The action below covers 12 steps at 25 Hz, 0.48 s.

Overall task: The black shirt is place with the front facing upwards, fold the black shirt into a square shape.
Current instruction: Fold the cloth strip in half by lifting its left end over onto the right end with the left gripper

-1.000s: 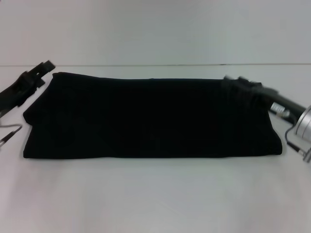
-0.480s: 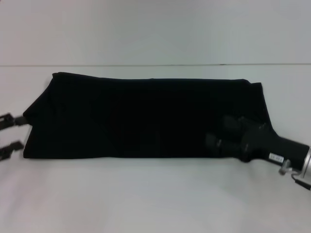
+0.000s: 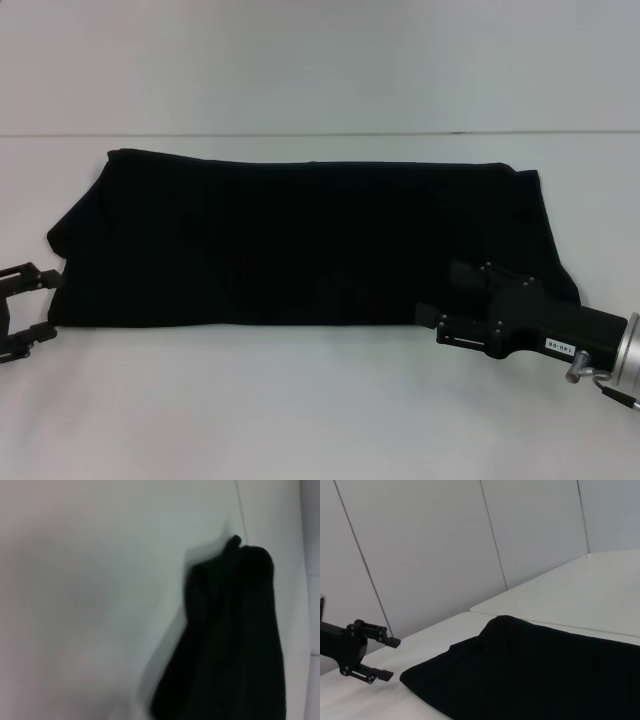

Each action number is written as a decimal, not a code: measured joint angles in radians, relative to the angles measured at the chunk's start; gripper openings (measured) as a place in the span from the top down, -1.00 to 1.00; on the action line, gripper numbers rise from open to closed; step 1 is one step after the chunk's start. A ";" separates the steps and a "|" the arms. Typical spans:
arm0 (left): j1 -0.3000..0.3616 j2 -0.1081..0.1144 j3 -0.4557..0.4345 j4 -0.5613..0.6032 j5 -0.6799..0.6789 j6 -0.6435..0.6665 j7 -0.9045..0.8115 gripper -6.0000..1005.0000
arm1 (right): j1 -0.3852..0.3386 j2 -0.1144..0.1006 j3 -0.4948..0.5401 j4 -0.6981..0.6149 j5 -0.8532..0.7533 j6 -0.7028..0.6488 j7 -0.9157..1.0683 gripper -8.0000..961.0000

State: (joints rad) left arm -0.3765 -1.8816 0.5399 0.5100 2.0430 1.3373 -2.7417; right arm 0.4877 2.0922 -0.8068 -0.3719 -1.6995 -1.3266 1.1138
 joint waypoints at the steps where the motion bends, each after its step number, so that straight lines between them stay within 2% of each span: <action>1: 0.000 -0.002 0.000 -0.004 0.000 -0.009 0.000 -0.45 | 0.000 0.000 0.000 0.000 0.000 0.000 0.000 -0.97; 12: -0.005 -0.007 -0.012 -0.047 -0.003 -0.105 -0.003 -0.45 | -0.002 0.000 0.002 -0.001 0.005 0.015 0.000 -0.97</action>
State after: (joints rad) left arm -0.3819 -1.8890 0.5279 0.4626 2.0399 1.2326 -2.7444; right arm 0.4862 2.0922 -0.8053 -0.3725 -1.6950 -1.3119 1.1143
